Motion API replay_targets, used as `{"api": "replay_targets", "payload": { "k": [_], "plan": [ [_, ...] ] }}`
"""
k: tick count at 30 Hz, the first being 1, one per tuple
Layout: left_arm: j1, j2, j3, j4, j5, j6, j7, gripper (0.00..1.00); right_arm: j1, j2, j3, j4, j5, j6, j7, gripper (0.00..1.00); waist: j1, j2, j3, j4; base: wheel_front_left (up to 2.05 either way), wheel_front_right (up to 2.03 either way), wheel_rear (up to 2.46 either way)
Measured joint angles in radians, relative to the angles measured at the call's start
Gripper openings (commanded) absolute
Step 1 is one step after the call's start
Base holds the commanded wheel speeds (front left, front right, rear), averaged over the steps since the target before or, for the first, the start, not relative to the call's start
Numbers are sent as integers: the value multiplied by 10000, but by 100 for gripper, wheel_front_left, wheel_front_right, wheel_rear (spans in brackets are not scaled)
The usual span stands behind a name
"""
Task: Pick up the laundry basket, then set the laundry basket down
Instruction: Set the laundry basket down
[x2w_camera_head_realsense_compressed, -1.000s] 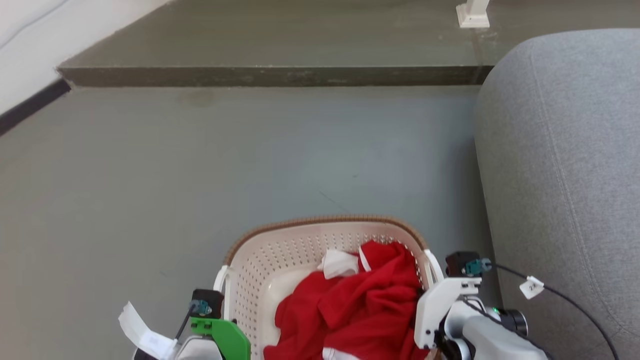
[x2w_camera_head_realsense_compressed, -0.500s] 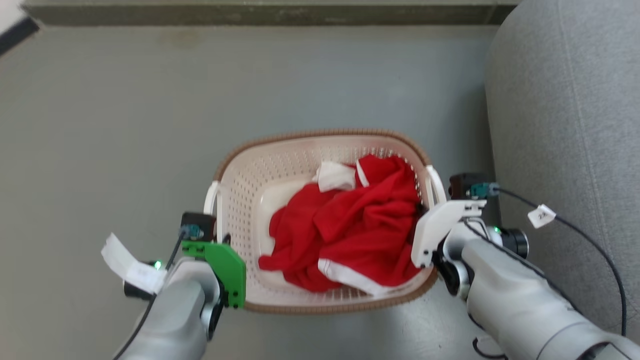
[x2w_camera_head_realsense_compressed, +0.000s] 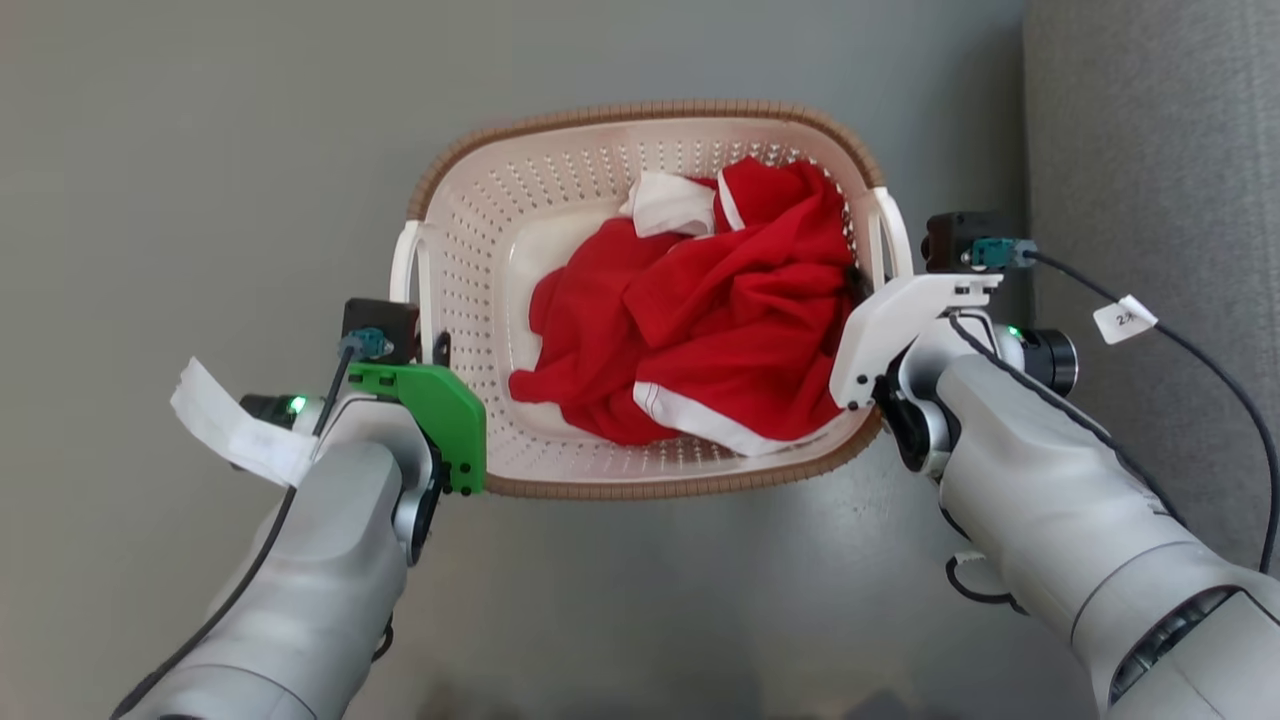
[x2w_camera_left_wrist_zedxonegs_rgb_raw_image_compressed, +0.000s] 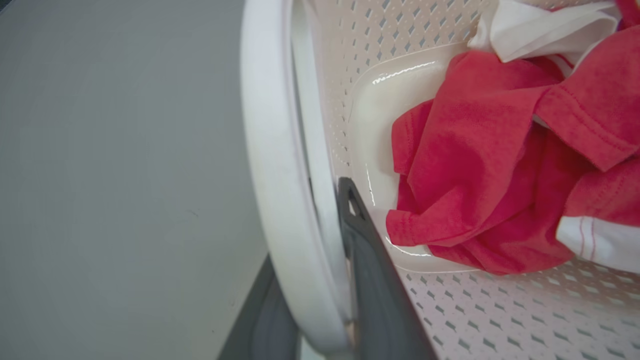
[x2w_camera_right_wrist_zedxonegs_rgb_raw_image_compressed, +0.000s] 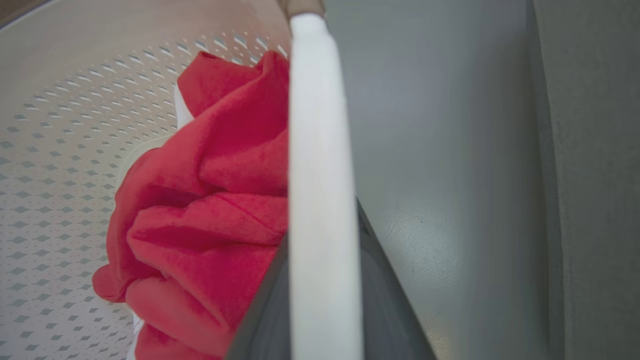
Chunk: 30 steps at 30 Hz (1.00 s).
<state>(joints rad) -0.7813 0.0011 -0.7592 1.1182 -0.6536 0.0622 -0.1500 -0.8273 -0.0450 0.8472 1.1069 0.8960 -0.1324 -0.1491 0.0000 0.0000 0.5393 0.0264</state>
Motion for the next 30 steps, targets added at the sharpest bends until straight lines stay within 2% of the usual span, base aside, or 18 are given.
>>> {"api": "replay_targets", "payload": {
  "k": [30],
  "plan": [
    [-2277, 2, 98, -61, 169, 186, -525, 0, -2336, -92, -257, 568, -341, 0, -619, 0, 2, 0, 4141, 135, 0, 0, 0]
  ]
}}
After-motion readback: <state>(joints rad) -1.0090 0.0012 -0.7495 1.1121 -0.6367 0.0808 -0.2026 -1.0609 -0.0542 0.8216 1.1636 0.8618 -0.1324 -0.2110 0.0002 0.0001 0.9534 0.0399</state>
